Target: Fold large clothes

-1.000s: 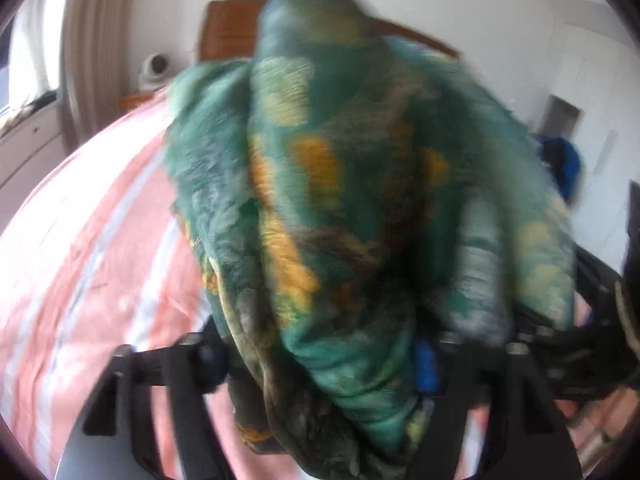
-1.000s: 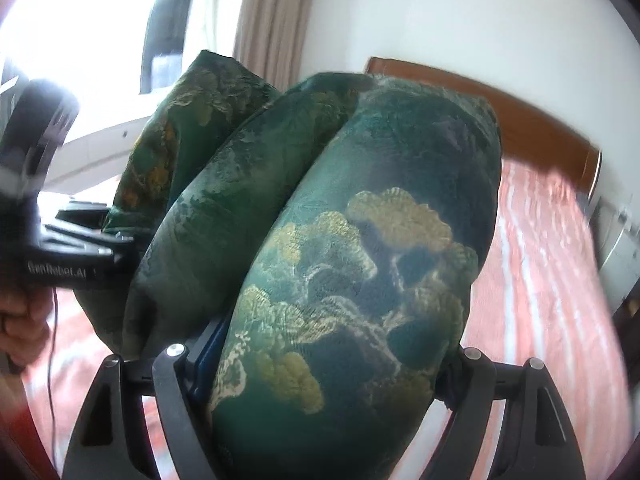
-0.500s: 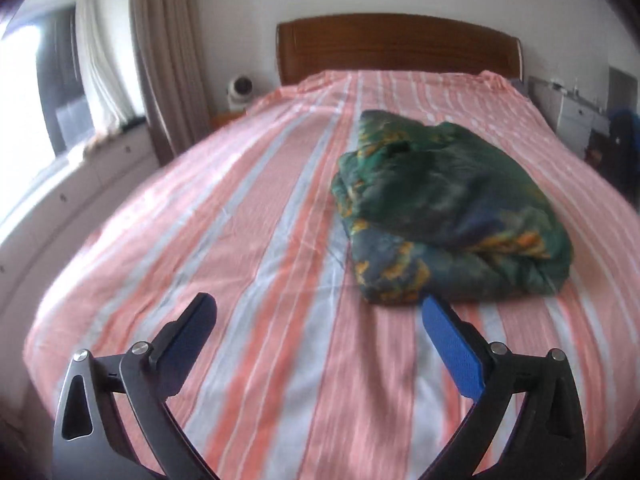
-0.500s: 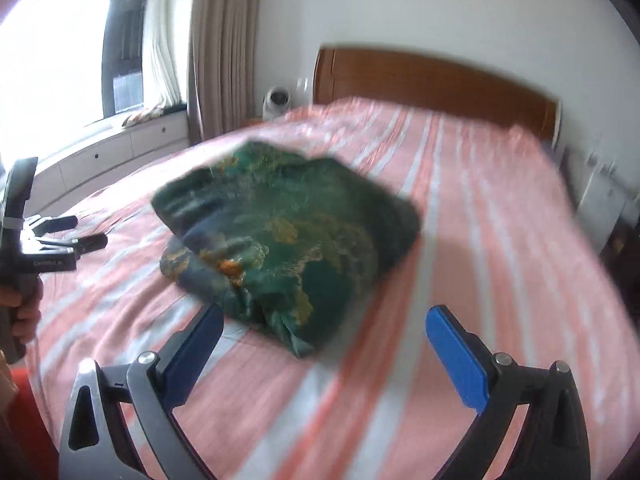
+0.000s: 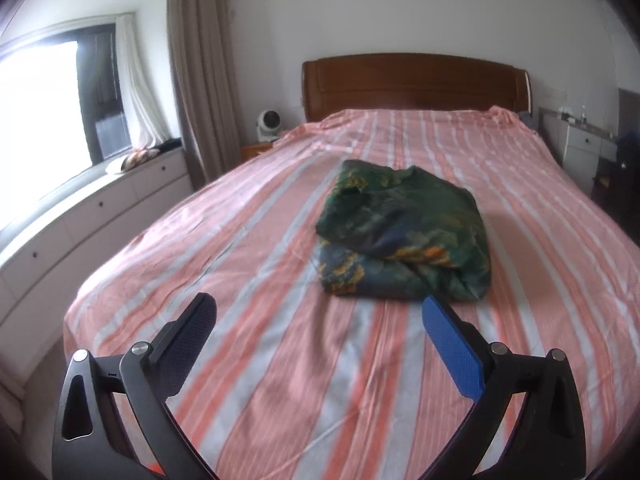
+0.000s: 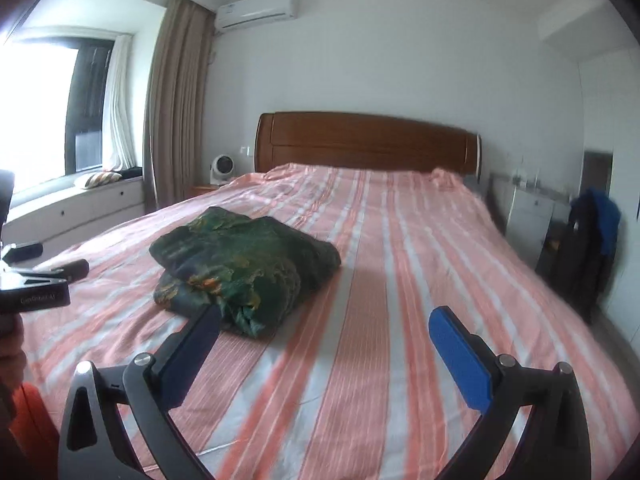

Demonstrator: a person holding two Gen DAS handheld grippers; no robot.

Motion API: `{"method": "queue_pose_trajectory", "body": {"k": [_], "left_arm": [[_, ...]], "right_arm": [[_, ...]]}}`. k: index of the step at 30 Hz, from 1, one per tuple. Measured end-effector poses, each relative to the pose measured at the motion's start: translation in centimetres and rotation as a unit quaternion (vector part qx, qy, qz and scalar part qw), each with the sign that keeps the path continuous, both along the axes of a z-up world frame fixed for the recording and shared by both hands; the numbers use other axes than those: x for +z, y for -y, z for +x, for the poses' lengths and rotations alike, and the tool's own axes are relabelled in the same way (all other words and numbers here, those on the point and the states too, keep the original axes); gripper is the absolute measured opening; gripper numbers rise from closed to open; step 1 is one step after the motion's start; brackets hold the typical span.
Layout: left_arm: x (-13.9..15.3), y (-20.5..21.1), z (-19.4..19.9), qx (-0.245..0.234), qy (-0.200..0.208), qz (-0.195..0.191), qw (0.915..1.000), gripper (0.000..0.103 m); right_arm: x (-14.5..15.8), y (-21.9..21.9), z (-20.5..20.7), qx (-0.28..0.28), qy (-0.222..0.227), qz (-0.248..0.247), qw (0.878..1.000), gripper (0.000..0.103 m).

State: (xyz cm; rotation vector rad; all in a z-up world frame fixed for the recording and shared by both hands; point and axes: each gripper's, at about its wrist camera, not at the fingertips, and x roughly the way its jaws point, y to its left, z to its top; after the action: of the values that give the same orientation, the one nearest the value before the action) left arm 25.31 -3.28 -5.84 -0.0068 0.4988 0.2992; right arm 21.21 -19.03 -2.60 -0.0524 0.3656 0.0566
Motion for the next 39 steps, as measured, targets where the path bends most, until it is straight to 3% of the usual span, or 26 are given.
{"method": "queue_pose_trajectory", "body": {"k": [4, 9, 15, 20, 24, 39], "left_arm": [[-0.8, 0.2, -0.5, -0.019, -0.016, -0.024, 0.9994, 0.103], [-1.1, 1.0, -1.7, -0.041, -0.025, -0.034, 0.9983, 0.103], [-1.1, 2.2, -3.3, -0.052, -0.039, -0.015, 0.9978, 0.103], [-1.3, 2.7, -4.5, -0.065, -0.051, -0.033, 0.9960, 0.103], [-1.0, 3.2, -5.2, -0.075, -0.054, -0.030, 0.9953, 0.103], [-0.7, 3.7, -6.0, -0.082, -0.066, -0.022, 0.9942, 0.103]], "right_arm": [[-1.0, -0.1, -0.6, 0.039, -0.054, 0.028, 0.997, 0.103], [-1.4, -1.3, -1.8, 0.037, -0.049, 0.019, 0.998, 0.103], [-2.0, -2.6, -2.8, 0.052, -0.073, 0.012, 0.996, 0.103], [-2.5, -3.1, -3.3, 0.070, -0.103, 0.026, 0.992, 0.103], [-1.5, -2.5, -4.2, 0.069, -0.101, 0.045, 0.991, 0.103], [-1.3, -3.1, -4.9, 0.053, -0.112, 0.014, 0.992, 0.103]]}}
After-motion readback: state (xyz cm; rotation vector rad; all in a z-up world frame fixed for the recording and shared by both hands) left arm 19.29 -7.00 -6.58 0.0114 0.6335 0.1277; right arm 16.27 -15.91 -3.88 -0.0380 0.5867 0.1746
